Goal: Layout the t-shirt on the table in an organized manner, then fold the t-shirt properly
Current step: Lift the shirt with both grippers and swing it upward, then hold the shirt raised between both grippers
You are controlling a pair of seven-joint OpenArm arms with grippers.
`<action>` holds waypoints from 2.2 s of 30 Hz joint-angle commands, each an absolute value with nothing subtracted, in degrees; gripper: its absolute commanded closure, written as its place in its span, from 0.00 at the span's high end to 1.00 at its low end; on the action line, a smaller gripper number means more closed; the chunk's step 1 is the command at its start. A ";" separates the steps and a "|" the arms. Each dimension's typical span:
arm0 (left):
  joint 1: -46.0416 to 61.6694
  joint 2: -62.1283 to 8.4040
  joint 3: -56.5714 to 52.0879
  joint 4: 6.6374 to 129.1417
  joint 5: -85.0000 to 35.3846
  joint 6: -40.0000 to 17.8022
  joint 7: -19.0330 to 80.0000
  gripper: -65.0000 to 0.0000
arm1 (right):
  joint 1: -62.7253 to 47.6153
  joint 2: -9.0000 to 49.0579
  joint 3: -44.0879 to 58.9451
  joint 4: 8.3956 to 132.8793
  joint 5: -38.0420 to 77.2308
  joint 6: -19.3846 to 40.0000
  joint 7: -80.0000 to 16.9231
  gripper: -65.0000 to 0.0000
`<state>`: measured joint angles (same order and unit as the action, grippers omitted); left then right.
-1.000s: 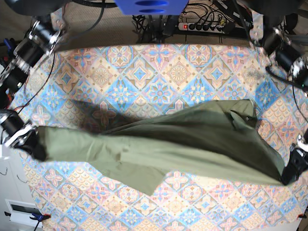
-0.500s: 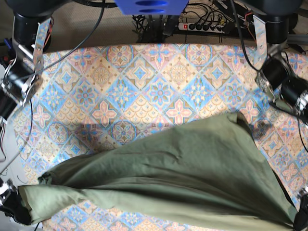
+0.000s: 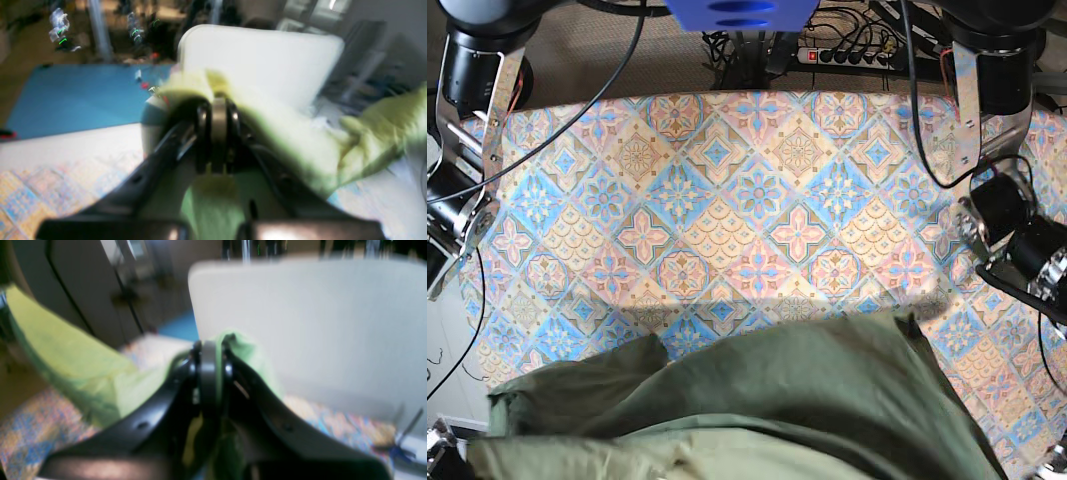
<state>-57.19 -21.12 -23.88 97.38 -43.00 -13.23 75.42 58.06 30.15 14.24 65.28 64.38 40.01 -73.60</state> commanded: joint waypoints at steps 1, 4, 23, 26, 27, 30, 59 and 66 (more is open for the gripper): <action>-61.32 -21.93 -25.36 95.78 -42.51 -12.88 72.84 0.00 | 61.14 31.69 14.46 66.07 65.10 40.00 -71.52 0.03; -62.99 -21.85 -25.63 92.70 -44.00 -13.14 75.91 0.00 | 62.11 32.22 14.46 66.51 64.66 40.00 -71.43 0.03; -62.73 -18.42 -31.52 95.34 -38.46 -12.70 76.79 0.00 | 61.85 32.13 16.04 66.68 64.75 40.00 -71.43 0.03; -62.73 -19.12 -27.38 91.65 -40.22 -15.69 80.00 0.00 | 61.85 32.31 16.13 66.59 64.57 40.00 -71.43 0.03; -62.73 -18.77 -30.11 93.58 -40.22 -15.52 79.34 0.00 | 61.85 32.04 16.13 66.68 64.57 40.00 -71.43 0.03; -62.73 -17.54 -35.56 90.07 -37.32 -11.21 77.76 0.00 | 61.76 32.04 16.04 67.65 64.57 40.00 -71.43 0.03; -61.23 -15.43 -28.00 91.47 -37.93 -12.62 78.90 0.00 | 61.76 32.22 15.60 70.64 64.57 40.00 -70.46 0.03; -59.65 -16.57 -27.12 94.11 -44.53 -16.48 80.00 0.00 | 61.67 32.22 15.52 70.46 64.48 40.00 -70.46 0.03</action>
